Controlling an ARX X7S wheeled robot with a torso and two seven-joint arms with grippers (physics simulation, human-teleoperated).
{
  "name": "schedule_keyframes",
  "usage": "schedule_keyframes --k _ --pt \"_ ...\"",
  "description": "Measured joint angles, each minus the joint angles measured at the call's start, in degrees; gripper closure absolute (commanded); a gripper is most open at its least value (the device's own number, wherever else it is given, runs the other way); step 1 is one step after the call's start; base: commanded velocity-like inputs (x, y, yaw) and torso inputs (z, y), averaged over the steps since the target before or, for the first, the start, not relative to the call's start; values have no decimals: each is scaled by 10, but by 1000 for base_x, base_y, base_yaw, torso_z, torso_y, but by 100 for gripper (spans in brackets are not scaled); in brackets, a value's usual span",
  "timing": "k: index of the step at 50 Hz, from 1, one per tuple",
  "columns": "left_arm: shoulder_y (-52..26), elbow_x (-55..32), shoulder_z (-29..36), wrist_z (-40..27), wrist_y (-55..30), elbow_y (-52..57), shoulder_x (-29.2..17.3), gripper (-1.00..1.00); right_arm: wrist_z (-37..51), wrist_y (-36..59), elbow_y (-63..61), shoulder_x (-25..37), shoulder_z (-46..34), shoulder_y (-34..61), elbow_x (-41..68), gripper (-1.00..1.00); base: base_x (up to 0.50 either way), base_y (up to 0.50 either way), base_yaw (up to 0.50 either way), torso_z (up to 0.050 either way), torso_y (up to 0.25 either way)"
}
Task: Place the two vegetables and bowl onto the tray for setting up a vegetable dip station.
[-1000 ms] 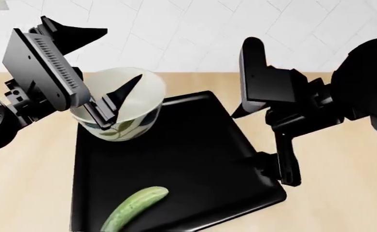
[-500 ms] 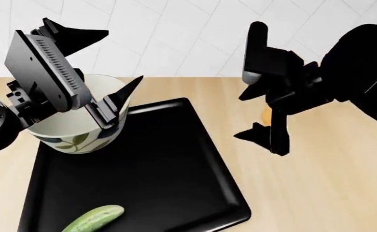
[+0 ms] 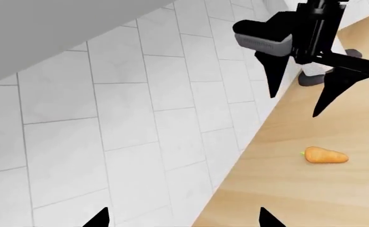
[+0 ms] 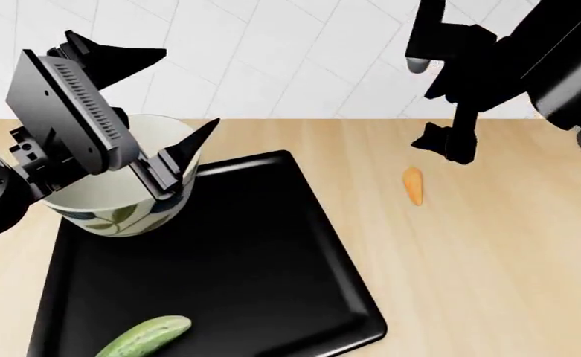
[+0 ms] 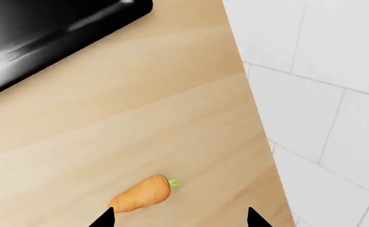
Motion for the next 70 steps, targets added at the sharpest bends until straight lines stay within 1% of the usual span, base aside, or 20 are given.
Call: schedule_keyframes --k 13,19,28,33,38,44,50,54,61,70 --pt "5 0 -1 -2 2 0 -1 -100 -1 28 102 -37 -10 -7 -14 -100 0 0 0 0 0" --pt "8 1 -2 -3 4 -1 -1 -100 17 65 135 -51 13 -18 5 -100 0 0 0 0 0" --pt "13 2 -2 -5 7 0 -2 -100 80 112 245 -100 120 -22 73 -100 0 0 0 0 0" --pt "14 2 -3 -6 6 1 -3 -100 117 140 277 -114 186 -22 102 -100 0 0 0 0 0" --pt "16 2 -3 -7 6 2 -3 -100 164 164 295 -125 230 -36 103 -100 0 0 0 0 0" --pt "19 3 -3 -7 8 1 -2 -100 254 175 309 -135 293 -58 76 -100 0 0 0 0 0" --pt "23 4 -3 -7 10 -2 -1 -100 366 183 317 -147 373 -76 34 -100 0 0 0 0 0" --pt "26 5 -3 -7 12 -5 0 -100 417 204 320 -154 422 -83 2 -100 0 0 0 0 0" --pt "29 6 -3 -6 14 -8 3 -100 446 250 323 -167 479 -89 -60 -100 0 0 0 0 0" --pt "31 6 -4 -7 15 -9 3 -100 443 294 325 -182 525 -97 -121 -100 0 0 0 0 0"
